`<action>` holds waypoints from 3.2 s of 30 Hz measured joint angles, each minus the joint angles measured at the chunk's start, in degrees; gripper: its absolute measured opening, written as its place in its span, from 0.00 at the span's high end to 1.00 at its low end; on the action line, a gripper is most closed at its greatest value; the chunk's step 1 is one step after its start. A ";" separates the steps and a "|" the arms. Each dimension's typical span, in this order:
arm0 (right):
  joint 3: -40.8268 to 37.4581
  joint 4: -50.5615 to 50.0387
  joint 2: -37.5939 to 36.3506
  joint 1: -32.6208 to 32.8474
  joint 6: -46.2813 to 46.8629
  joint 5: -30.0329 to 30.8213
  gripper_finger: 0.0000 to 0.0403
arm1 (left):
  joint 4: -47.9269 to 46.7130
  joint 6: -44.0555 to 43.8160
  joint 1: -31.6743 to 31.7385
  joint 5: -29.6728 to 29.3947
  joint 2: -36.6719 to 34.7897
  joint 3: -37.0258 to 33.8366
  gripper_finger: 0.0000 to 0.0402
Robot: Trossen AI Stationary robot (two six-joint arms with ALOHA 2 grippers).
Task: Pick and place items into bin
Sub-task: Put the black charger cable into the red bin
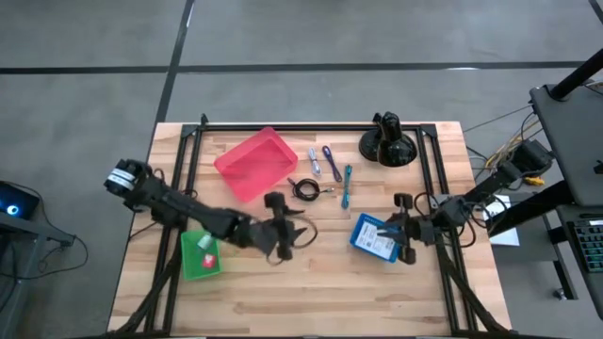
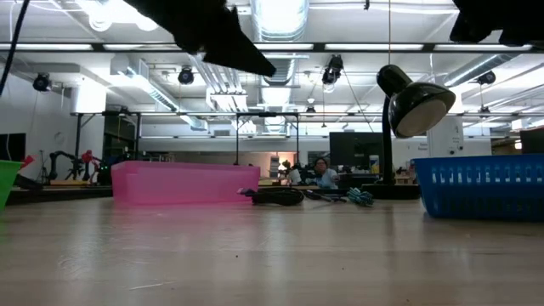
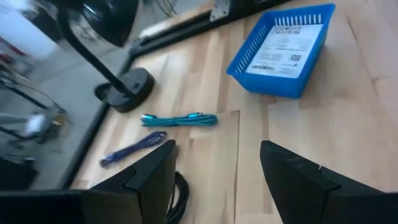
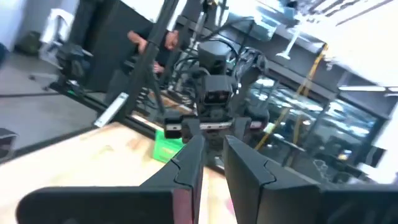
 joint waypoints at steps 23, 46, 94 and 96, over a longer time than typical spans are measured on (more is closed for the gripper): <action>0.11 1.99 -0.09 0.02 -15.76 1.85 0.87 | -9.50 0.42 25.60 26.60 6.74 0.63 0.46; 0.11 2.08 -0.46 0.04 -19.29 1.86 0.87 | -15.63 10.98 26.87 29.85 17.78 9.22 0.46; 0.12 1.90 -0.42 0.07 -20.36 1.97 0.87 | -16.50 11.82 28.73 30.91 17.80 8.92 0.96; 0.13 1.90 -0.42 0.06 -20.35 2.00 0.87 | -16.50 11.82 28.71 31.10 17.33 8.92 0.96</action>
